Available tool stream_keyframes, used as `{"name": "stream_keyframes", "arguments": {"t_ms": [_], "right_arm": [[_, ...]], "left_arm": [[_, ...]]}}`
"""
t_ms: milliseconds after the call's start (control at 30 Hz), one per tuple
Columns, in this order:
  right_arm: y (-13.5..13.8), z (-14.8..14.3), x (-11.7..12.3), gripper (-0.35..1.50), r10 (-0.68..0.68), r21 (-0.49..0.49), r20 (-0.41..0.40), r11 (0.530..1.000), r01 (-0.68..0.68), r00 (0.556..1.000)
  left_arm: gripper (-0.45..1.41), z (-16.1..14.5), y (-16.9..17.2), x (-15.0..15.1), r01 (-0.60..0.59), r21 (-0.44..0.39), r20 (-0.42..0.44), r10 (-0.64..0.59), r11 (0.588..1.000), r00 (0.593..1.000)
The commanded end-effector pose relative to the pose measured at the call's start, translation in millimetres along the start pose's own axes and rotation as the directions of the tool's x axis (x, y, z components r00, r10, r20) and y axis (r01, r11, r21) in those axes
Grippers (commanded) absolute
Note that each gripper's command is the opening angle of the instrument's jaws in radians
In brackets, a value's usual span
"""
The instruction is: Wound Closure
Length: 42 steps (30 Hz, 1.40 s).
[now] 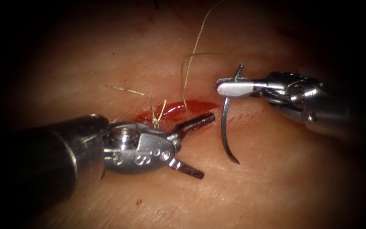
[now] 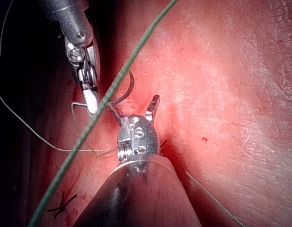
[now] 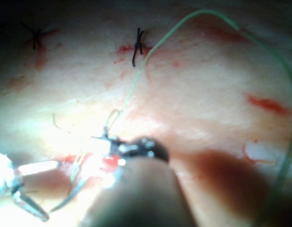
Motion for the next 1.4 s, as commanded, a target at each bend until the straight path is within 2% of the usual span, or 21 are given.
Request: {"name": "stream_keyframes", "arguments": {"t_ms": [33, 67, 100, 133, 167, 200, 267, 300, 333, 433, 567, 833, 967, 1033, 1167, 1400], "right_arm": [[0.1, 0.6, 0.2, -0.35, -0.027, 0.0, 0.002, 1.0, 0.027, 1.0], [0.0, 0.7, 0.3, -0.35, -0.032, 0.0, 0.002, 0.999, 0.032, 0.999], [-0.4, 0.7, 0.4, -0.35, -0.052, -0.001, 0.002, 0.999, 0.052, 0.999], [-0.6, 0.8, 0.5, -0.35, -0.062, -0.001, 0.002, 0.998, 0.062, 0.998], [-0.9, 0.8, 0.7, -0.35, -0.07, -0.002, 0.002, 0.998, 0.07, 0.998], [-0.9, 0.8, 0.7, -0.35, -0.07, -0.002, 0.002, 0.998, 0.07, 0.998], [-1.1, 0.8, 0.7, -0.35, -0.08, -0.002, 0.002, 0.997, 0.08, 0.997], [-1.1, 0.9, 0.7, -0.35, -0.086, -0.004, 0.004, 0.996, 0.086, 0.996], [-1.2, 0.9, 0.7, -0.35, -0.092, -0.008, 0.009, 0.996, 0.092, 0.996], [-1.2, 0.9, 0.6, -0.35, -0.092, -0.008, 0.008, 0.996, 0.092, 0.996], [-1.3, 1.1, 0.6, -0.35, -0.097, -0.009, 0.007, 0.995, 0.097, 0.995], [-1.5, 1.2, 0.6, -0.35, -0.102, -0.01, 0.007, 0.995, 0.102, 0.995], [-1.6, 1.4, 0.5, -0.35, -0.108, -0.011, 0.006, 0.994, 0.108, 0.994], [-1.7, 1.7, 0.3, -0.35, -0.108, -0.013, 0.005, 0.994, 0.108, 0.994], [-1.7, 2.1, 0.2, -0.35, -0.114, -0.016, 0.003, 0.993, 0.114, 0.993], [-1.8, 2.1, 0.2, -0.35, -0.12, -0.015, 0.007, 0.993, 0.12, 0.993]], "left_arm": [[0.16, 1.0, -0.3, -1.3, 0.081, -0.006, 0.028, -0.081, 0.997, 0.996], [0.02, 1.1, -0.4, -1.7, 0.114, -0.011, 0.038, -0.113, 0.993, 0.993], [0.02, 1.4, -0.7, -2.7, 0.24, -0.017, 0.052, -0.239, 0.971, 0.97], [0.04, 1.4, -0.9, -3.2, 0.283, -0.017, 0.053, -0.281, 0.959, 0.958], [0.06, 1.6, -1.4, -4.0, 0.383, -0.017, 0.054, -0.382, 0.924, 0.923], [0.06, 1.6, -1.4, -4.0, 0.383, -0.017, 0.054, -0.382, 0.924, 0.923], [0.02, 1.8, -2.0, -4.8, 0.484, -0.02, 0.059, -0.482, 0.875, 0.874], [0.04, 1.9, -2.2, -5.1, 0.502, -0.015, 0.059, -0.5, 0.865, 0.864], [0.14, 2.2, -2.6, -5.8, 0.517, 0.002, 0.061, -0.516, 0.856, 0.854], [0.19, 2.4, -2.9, -6.6, 0.532, 0.029, 0.079, -0.532, 0.846, 0.843], [0.09, 3.4, -2.7, -8.6, 0.521, 0.061, 0.156, -0.523, 0.852, 0.838], [0.07, 4.9, -1.5, -11.1, 0.504, 0.066, 0.234, -0.504, 0.861, 0.831], [0.07, 4.9, -2.0, -12.1, 0.498, 0.06, 0.239, -0.497, 0.865, 0.834], [-0.01, 4.6, -3.0, -12.9, 0.493, 0.062, 0.239, -0.493, 0.868, 0.837], [-0.04, 4.6, -3.7, -13.4, 0.49, 0.07, 0.238, -0.492, 0.869, 0.837], [-0.16, 5.5, -3.8, -14.4, 0.483, 0.08, 0.247, -0.487, 0.872, 0.838]]}}
